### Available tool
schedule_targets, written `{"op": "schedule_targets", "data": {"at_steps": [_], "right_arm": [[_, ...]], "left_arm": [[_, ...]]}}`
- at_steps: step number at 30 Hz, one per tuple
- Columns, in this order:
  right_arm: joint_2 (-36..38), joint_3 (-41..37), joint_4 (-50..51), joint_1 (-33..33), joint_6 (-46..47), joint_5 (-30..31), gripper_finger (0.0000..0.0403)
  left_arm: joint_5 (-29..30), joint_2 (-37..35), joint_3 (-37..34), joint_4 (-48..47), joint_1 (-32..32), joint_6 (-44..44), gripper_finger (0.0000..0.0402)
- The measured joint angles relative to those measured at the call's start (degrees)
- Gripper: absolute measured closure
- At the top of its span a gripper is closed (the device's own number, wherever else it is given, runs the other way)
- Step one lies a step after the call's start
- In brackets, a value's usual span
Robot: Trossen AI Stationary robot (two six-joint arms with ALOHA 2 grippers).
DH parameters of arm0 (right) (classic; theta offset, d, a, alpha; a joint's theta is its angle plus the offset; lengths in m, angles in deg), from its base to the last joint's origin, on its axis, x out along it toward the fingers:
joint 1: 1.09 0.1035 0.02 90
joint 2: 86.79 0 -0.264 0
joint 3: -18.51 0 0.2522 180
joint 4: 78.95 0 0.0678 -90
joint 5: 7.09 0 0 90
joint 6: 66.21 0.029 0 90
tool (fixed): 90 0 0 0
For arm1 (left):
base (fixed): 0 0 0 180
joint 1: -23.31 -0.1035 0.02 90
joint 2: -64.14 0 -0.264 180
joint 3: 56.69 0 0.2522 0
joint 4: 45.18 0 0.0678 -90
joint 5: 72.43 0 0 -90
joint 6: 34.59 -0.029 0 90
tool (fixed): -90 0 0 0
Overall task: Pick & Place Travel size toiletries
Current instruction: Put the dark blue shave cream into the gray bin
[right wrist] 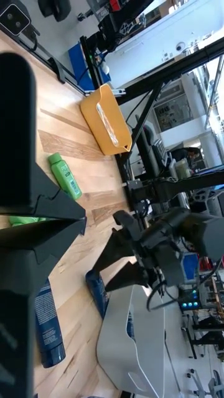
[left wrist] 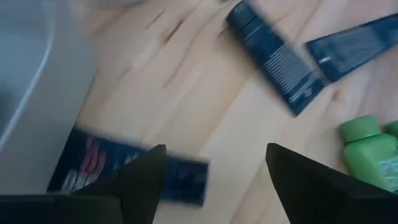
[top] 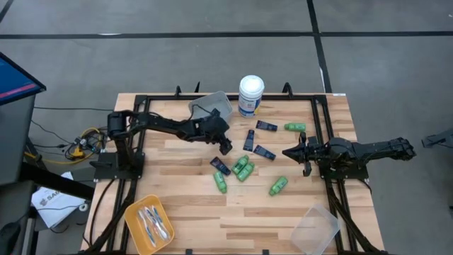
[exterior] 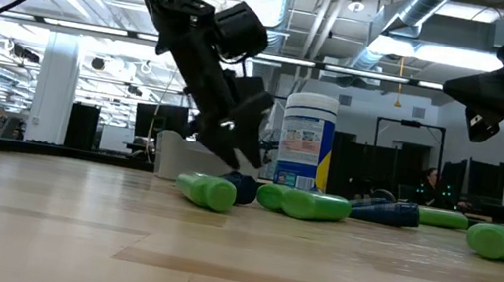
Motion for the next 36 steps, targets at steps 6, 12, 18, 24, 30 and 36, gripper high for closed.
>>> {"op": "schedule_targets", "data": {"at_steps": [6, 12, 18, 24, 30, 36], "right_arm": [[0.0, 0.0, -0.02, 0.0, 0.0, 0.0, 0.0397], [0.0, 0.0, -0.04, 0.0, 0.0, 0.0, 0.0397], [-0.01, 0.0, -0.09, 0.0, 0.0, 0.0, 0.0397], [0.0, 0.0, -0.13, 0.0, 0.0, 0.01, 0.0397], [0.0, 0.0, -0.21, -0.04, 0.03, 0.02, 0.0397], [0.0, 0.0, -0.23, -0.02, 0.03, 0.02, 0.0397]], "left_arm": [[-1.89, -0.28, 0.09, -7.75, 0.78, 9.53, 0.0146], [-8.45, -0.34, 0.0, -11.2, 4.35, 18.33, 0.0162], [-8.94, -1.38, -0.01, -10.96, 9.42, 25.79, 0.0177], [-5.76, -3.59, -0.01, -8.53, 11.38, 13.54, 0.0175], [7.97, -7.14, -0.04, -5.81, 9.0, 5.87, 0.0153], [6.9, -7.09, 0.0, -3.06, 2.07, 4.53, 0.014]]}}
